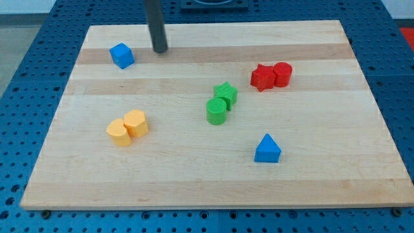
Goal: Locate the blue cube above the yellow hexagon
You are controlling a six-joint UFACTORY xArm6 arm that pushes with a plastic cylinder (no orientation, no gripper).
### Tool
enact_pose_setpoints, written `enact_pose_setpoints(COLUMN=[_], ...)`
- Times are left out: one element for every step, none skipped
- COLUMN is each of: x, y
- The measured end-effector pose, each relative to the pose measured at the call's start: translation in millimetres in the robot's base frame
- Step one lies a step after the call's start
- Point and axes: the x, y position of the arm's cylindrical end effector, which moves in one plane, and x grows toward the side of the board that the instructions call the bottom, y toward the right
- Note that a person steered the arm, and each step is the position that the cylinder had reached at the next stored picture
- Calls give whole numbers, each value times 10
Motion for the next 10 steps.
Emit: enact_pose_setpoints(x=[-253,-301,-100,162,185,383,667,744,939,1128], y=[-202,-586,-961,-787,-191,82,2,-192,-360,-508])
